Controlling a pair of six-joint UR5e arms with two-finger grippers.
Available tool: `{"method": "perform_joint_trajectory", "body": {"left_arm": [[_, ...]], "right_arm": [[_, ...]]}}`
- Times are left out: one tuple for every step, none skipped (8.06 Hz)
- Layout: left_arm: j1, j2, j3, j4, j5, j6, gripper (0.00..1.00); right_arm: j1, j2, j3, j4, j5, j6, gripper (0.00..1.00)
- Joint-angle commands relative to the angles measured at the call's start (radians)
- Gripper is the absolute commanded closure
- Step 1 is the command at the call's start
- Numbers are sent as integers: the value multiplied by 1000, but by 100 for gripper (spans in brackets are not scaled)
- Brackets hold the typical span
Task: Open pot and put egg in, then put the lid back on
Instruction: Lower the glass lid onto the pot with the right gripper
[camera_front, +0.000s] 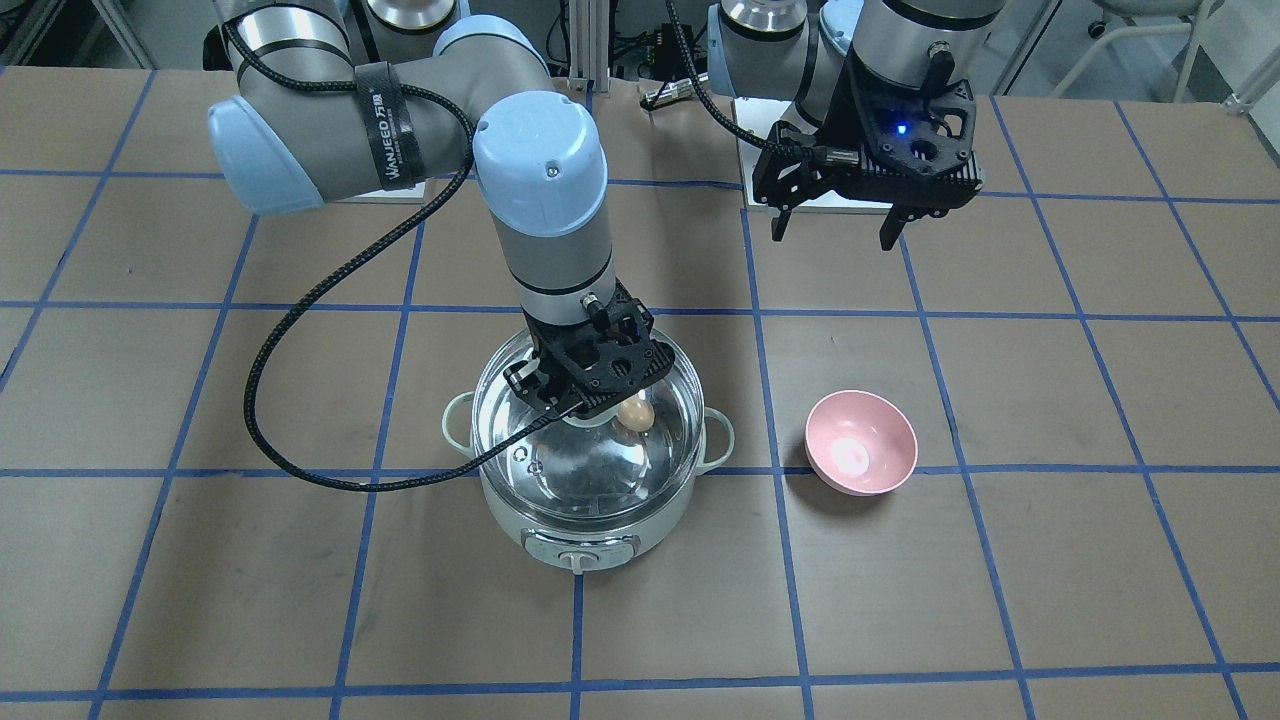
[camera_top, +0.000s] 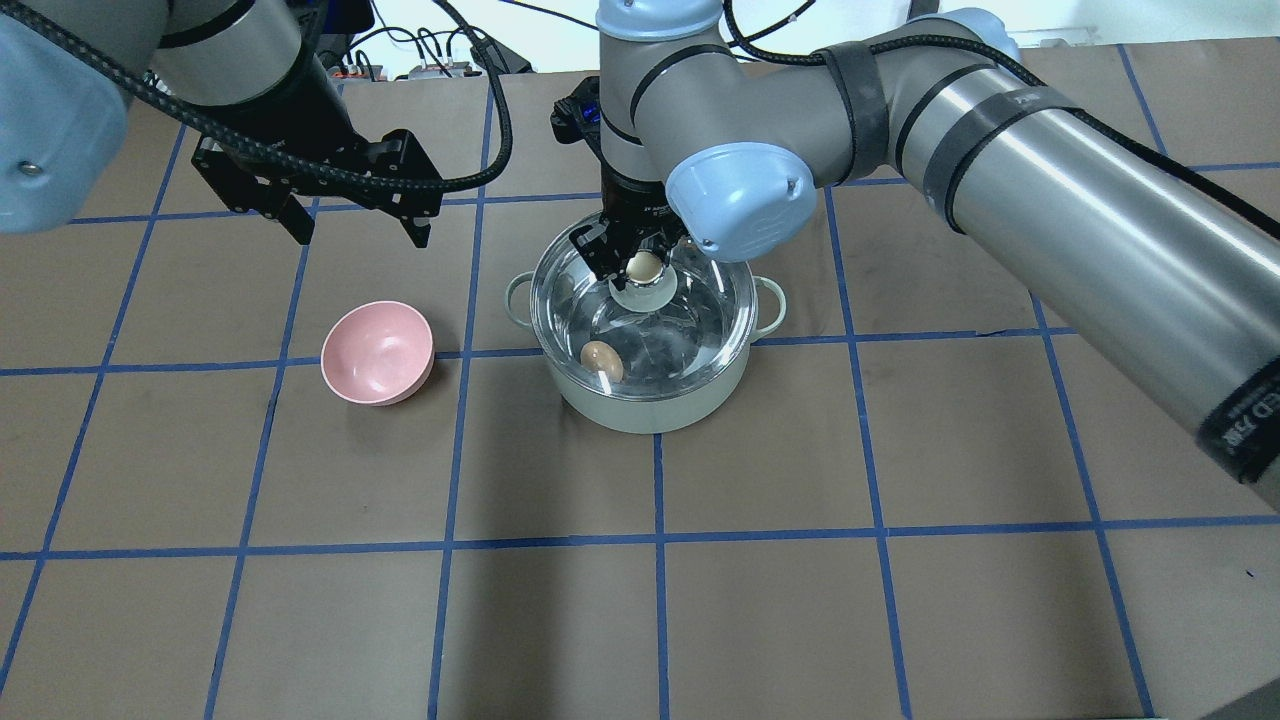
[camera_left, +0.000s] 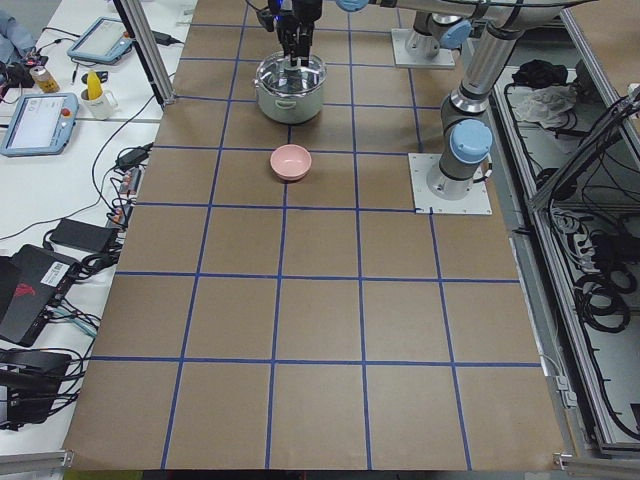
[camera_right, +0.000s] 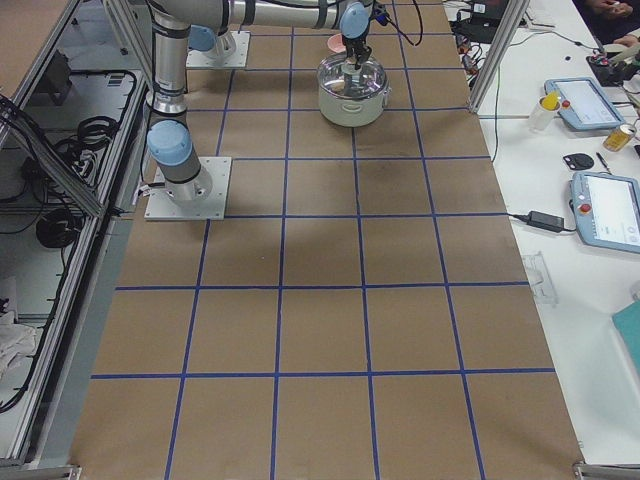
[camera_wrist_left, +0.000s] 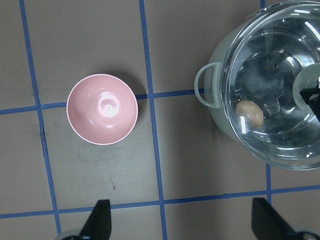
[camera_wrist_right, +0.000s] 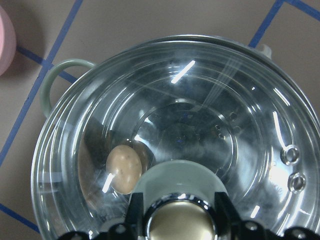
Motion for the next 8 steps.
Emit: {"method": "perform_joint_trajectory", "body": {"left_arm": [[3, -1, 0, 2, 0, 4, 0], [3, 1, 0, 2, 0, 6, 0], [7, 1, 0, 2, 0, 9, 0], [7, 1, 0, 2, 0, 7, 0], [6, 1, 0, 2, 0, 9, 0], [6, 1, 0, 2, 0, 9, 0], [4, 1, 0, 2, 2, 9, 0], [3, 1, 0, 2, 0, 7, 0]], "right_arm": [[0, 9, 0, -7, 0, 1, 100], [0, 9, 0, -7, 0, 1, 100], [0, 9, 0, -7, 0, 1, 100], [0, 9, 0, -9, 0, -4, 99], [0, 9, 0, -18, 0, -8, 95], [0, 10, 0, -22, 0, -8, 93], [0, 10, 0, -23, 0, -8, 91], [0, 13, 0, -23, 0, -19, 89]]}}
